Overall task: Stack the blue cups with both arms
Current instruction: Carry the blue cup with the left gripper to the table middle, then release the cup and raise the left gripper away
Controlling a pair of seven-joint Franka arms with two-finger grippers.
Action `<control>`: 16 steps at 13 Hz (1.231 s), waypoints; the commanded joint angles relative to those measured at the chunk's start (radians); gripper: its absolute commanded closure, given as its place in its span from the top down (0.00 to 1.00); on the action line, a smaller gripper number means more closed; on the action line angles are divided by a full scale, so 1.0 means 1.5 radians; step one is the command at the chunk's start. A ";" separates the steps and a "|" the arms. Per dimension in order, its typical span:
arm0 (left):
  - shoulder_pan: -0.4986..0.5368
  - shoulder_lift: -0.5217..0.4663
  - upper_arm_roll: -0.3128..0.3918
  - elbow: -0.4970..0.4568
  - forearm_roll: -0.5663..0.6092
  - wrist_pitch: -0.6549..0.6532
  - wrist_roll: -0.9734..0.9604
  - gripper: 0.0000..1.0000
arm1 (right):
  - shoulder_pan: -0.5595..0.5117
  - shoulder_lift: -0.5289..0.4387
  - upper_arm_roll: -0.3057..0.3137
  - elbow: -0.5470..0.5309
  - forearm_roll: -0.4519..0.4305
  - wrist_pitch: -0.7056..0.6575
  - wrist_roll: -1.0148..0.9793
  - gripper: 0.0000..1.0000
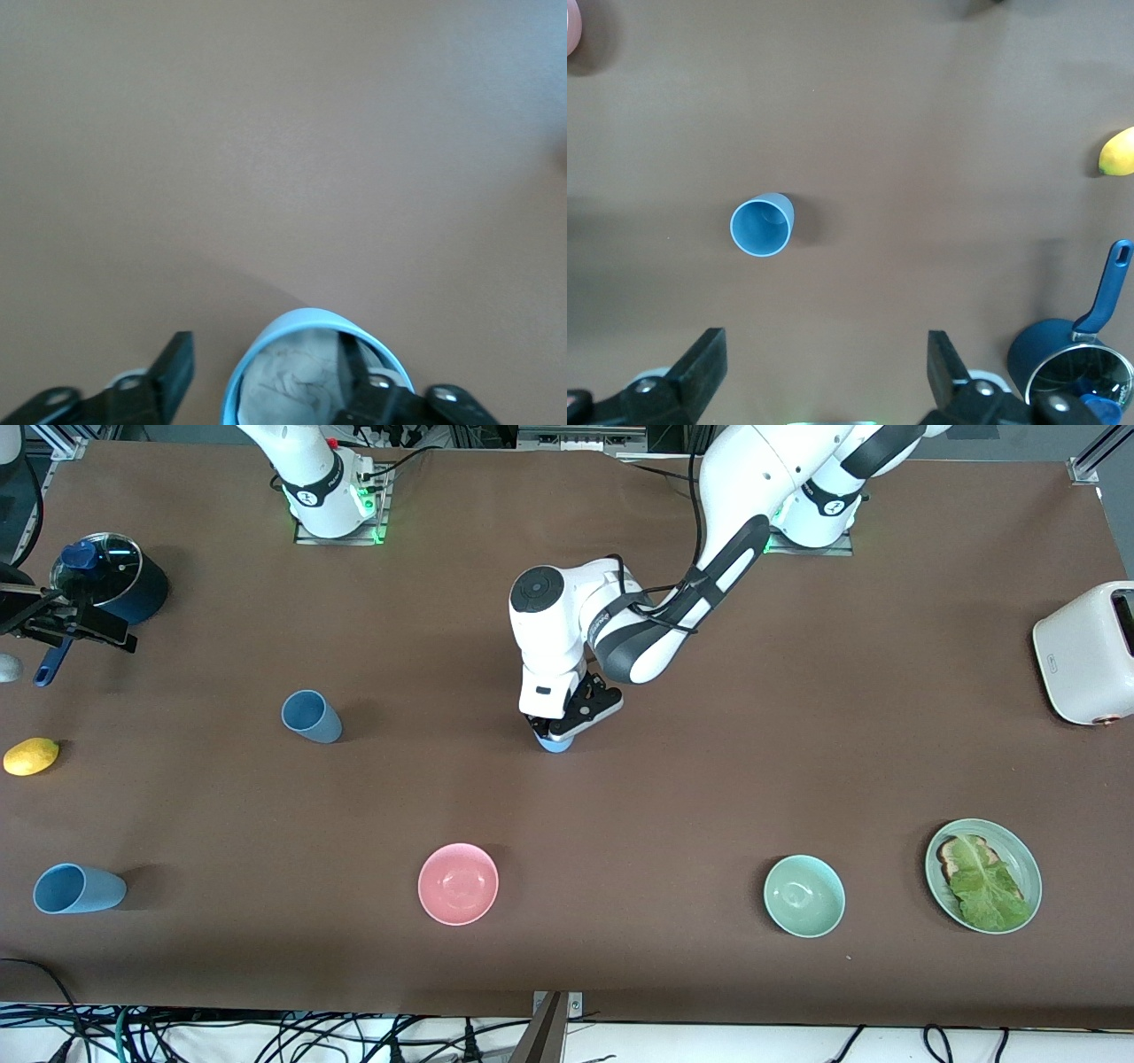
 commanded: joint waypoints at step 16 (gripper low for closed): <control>0.238 -0.194 -0.096 0.074 -0.162 -0.358 0.576 1.00 | 0.024 0.021 0.021 -0.085 -0.005 0.011 0.001 1.00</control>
